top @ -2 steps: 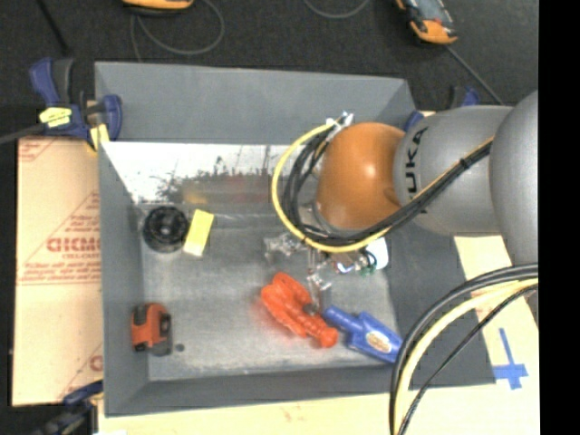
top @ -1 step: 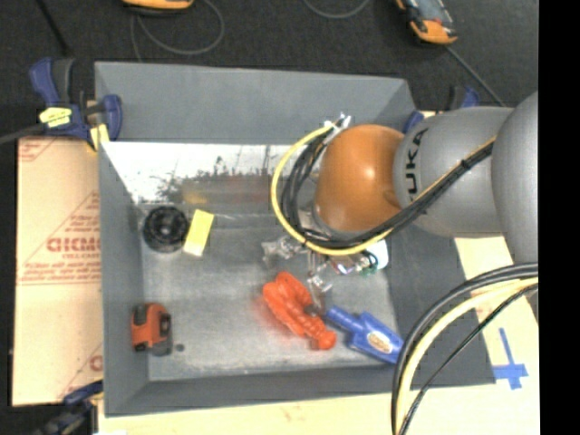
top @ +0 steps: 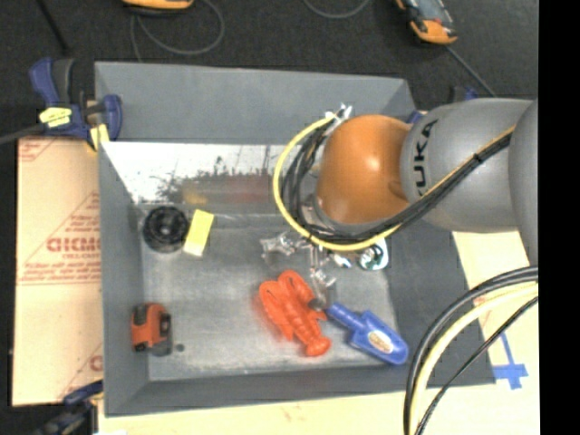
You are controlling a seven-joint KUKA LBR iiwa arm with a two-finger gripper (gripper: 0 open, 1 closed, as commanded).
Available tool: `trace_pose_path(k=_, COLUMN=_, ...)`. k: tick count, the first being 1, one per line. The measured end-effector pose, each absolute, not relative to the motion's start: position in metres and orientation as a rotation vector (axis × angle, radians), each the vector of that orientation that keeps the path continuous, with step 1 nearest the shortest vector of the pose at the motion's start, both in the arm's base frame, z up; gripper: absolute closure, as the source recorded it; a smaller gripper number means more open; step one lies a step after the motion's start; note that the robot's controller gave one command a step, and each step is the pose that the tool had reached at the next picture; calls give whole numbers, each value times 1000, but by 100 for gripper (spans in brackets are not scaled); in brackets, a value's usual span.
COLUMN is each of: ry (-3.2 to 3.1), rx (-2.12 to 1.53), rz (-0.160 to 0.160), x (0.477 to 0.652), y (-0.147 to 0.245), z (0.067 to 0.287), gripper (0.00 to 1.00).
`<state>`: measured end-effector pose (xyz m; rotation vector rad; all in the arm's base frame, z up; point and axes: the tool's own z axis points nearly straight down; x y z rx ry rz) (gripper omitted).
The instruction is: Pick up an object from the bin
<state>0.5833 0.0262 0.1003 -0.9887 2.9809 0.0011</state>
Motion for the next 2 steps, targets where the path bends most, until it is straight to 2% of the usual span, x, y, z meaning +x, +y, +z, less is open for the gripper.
trace_pose_path(k=1, ry=3032, rx=-790, rz=0, x=593, y=33, z=104, gripper=0)
trace_pose_path(k=2, ry=2942, rx=-1091, rz=-3, x=568, y=38, z=87, gripper=0)
